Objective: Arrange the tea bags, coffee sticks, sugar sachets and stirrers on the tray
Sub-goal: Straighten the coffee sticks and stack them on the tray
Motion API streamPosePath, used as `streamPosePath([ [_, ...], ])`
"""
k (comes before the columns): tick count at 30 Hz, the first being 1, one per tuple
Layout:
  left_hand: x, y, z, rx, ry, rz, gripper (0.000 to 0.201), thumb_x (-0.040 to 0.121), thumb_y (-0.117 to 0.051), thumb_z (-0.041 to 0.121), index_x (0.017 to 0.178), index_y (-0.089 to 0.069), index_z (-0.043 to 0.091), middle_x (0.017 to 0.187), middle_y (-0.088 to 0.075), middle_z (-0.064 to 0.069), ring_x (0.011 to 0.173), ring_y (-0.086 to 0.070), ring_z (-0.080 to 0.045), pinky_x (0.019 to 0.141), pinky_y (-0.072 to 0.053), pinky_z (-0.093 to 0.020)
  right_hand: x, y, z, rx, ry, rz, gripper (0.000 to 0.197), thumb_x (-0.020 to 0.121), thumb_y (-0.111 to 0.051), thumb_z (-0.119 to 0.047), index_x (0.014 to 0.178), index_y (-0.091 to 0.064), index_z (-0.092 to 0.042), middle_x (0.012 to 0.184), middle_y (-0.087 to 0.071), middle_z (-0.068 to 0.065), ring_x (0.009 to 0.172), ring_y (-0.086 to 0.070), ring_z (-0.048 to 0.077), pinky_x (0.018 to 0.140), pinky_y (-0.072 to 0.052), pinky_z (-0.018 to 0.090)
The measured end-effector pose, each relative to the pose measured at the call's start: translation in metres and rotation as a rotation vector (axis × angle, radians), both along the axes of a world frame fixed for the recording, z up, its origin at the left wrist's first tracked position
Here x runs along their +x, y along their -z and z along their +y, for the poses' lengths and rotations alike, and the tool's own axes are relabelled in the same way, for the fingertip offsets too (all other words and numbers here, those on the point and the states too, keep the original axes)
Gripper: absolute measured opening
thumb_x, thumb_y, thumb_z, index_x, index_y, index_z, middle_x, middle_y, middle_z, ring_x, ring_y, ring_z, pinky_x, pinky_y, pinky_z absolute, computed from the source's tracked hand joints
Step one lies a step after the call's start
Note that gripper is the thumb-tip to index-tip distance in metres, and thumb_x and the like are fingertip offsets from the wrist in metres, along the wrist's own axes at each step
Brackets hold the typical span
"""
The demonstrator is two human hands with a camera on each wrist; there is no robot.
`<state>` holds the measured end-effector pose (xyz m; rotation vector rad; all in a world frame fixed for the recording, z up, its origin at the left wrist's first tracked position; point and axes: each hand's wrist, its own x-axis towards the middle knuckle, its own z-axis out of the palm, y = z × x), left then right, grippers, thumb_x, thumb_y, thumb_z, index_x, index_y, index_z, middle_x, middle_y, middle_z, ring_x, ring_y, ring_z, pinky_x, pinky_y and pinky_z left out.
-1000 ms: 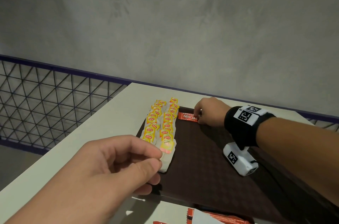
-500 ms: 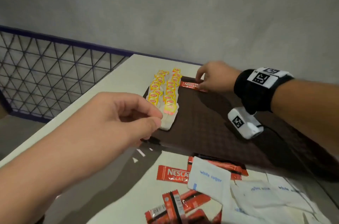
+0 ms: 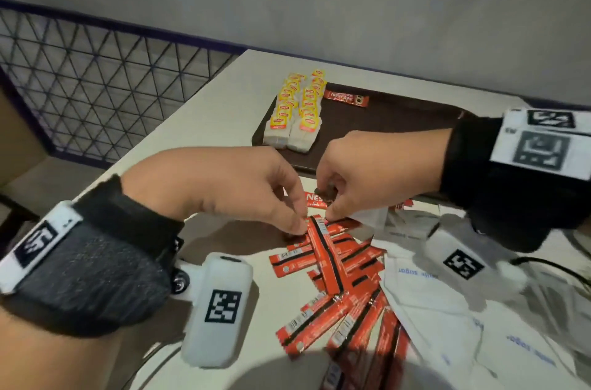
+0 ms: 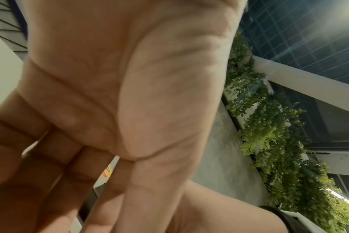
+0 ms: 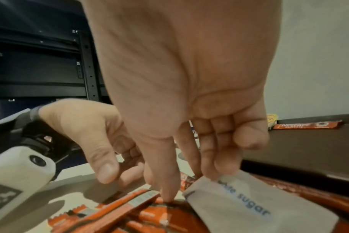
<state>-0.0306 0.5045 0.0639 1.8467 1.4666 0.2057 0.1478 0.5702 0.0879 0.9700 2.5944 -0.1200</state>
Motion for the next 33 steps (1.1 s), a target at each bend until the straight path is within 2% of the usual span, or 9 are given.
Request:
streamPosePath([
  [6,0.009,0.003,-0.003,-0.075,0.167,-0.016,0.038,0.084,-0.084,0.022,0.116,-0.073,0.039,0.065,-0.065,0.024,0.071,-0.065,0.001,0.084,-0.056,-0.035,0.000,0.008,-0.006,-0.058,0.155,0.157,0.010,0.085,-0.077,-0.027,0.090,-0.073,-0.020,0.085,-0.072,-0.004,0.076,-0.067,0.014,0.060,-0.054,0.027],
  [9,0.010,0.004,-0.003,-0.049,0.172,-0.003,0.032,0.081,-0.086,0.023,0.109,-0.076,0.036,0.064,-0.063,0.022,0.078,-0.069,-0.005,0.087,-0.059,-0.041,0.009,0.008,-0.003,-0.130,0.272,0.330,0.012,0.085,-0.079,-0.026,0.084,-0.073,-0.015,0.077,-0.073,-0.004,0.069,-0.065,0.010,0.058,-0.052,0.024],
  [11,0.007,0.005,-0.001,-0.012,0.152,-0.003,0.025,0.079,-0.088,0.027,0.101,-0.078,0.034,0.065,-0.059,0.017,0.075,-0.066,-0.008,0.087,-0.058,-0.049,0.015,0.007,-0.003,-0.169,0.341,0.477,0.019,0.084,-0.082,-0.029,0.083,-0.073,-0.013,0.070,-0.069,-0.006,0.061,-0.058,0.004,0.054,-0.048,0.019],
  [14,0.004,0.003,-0.001,0.027,0.115,-0.028,0.016,0.081,-0.085,0.035,0.095,-0.080,0.032,0.065,-0.064,0.022,0.067,-0.060,0.001,0.074,-0.054,-0.038,0.024,0.002,-0.004,-0.326,0.434,0.764,0.023,0.084,-0.083,-0.027,0.086,-0.071,-0.007,0.073,-0.069,-0.001,0.060,-0.056,0.002,0.055,-0.044,0.017],
  [18,-0.001,-0.001,0.000,0.086,0.051,-0.124,0.012,0.093,-0.073,0.037,0.090,-0.081,0.029,0.089,-0.078,0.015,0.088,-0.070,-0.003,0.093,-0.054,-0.036,0.037,-0.011,-0.016,-0.584,0.494,1.171,0.015,0.086,-0.078,-0.020,0.089,-0.066,-0.011,0.082,-0.066,0.008,0.070,-0.056,0.013,0.062,-0.042,0.026],
  [20,-0.004,-0.001,0.002,0.104,-0.003,-0.227,0.017,0.097,-0.069,0.032,0.086,-0.079,0.024,0.088,-0.079,0.005,0.084,-0.070,-0.010,0.087,-0.056,-0.038,0.045,-0.018,-0.024,-0.568,0.461,1.332,0.014,0.085,-0.075,-0.019,0.090,-0.065,-0.010,0.082,-0.065,0.009,0.073,-0.058,0.019,0.064,-0.046,0.029],
  [25,-0.001,-0.011,-0.002,0.065,-0.075,-0.479,0.022,0.103,-0.059,0.022,0.087,-0.071,0.013,0.083,-0.076,-0.011,0.070,-0.068,-0.020,0.061,-0.052,-0.028,0.053,-0.020,-0.045,-0.322,0.282,1.300,0.007,0.092,-0.070,-0.018,0.093,-0.078,-0.019,0.082,-0.075,0.004,0.070,-0.065,0.022,0.072,-0.056,0.033],
  [28,-0.001,-0.013,-0.003,0.103,-0.058,-0.514,0.031,0.102,-0.058,0.023,0.096,-0.065,-0.007,0.073,-0.068,-0.008,0.063,-0.060,-0.016,0.059,-0.048,-0.026,0.050,-0.012,-0.049,-0.243,0.278,1.256,0.012,0.094,-0.070,-0.017,0.092,-0.080,-0.023,0.086,-0.077,-0.004,0.081,-0.070,0.008,0.078,-0.057,0.028],
  [33,0.001,-0.016,-0.005,0.090,-0.039,-0.581,0.036,0.098,-0.057,0.029,0.099,-0.067,-0.005,0.072,-0.065,-0.005,0.064,-0.059,-0.015,0.064,-0.047,-0.029,0.050,-0.003,-0.047,-0.197,0.359,1.202,0.010,0.094,-0.070,-0.025,0.094,-0.079,-0.028,0.094,-0.073,-0.007,0.089,-0.069,0.007,0.079,-0.056,0.030],
])
